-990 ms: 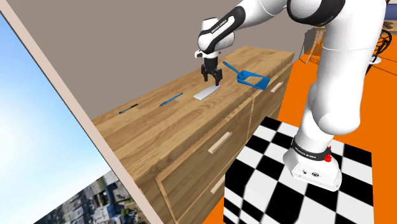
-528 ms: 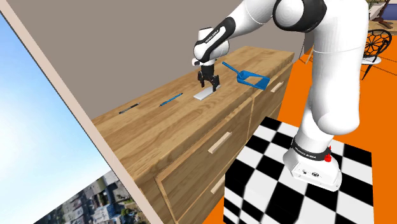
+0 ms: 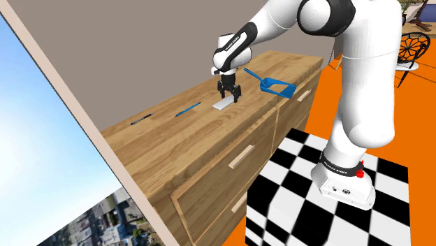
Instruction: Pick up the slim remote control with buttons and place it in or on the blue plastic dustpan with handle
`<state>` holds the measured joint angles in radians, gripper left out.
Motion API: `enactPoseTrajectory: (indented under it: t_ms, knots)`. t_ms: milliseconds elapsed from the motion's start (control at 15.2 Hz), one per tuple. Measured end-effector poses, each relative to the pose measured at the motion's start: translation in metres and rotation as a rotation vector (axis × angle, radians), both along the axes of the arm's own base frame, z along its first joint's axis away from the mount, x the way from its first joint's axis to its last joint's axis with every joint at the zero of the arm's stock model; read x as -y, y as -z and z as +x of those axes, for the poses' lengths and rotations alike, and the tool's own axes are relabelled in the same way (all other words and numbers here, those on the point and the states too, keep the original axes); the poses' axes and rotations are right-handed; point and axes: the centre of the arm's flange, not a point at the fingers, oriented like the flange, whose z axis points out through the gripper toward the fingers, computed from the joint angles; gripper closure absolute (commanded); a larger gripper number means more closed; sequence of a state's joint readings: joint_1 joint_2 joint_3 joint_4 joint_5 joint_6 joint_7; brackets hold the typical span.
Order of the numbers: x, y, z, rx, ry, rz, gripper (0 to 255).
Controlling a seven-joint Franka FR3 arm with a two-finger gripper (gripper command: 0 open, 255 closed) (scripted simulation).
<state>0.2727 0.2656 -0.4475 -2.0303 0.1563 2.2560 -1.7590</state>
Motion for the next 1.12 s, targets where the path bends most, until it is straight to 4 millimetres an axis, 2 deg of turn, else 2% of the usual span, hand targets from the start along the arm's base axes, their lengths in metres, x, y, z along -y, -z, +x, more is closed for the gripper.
enactPoseTrajectory:
  t_ms: [66,726,1122]
  knots:
    - [0.0,0.0,0.0,0.0,0.0,0.0,255]
    - [0.0,0.0,0.0,0.0,0.0,0.0,255]
    - [-0.001,-0.026,0.001,0.0,0.0,0.0,255]
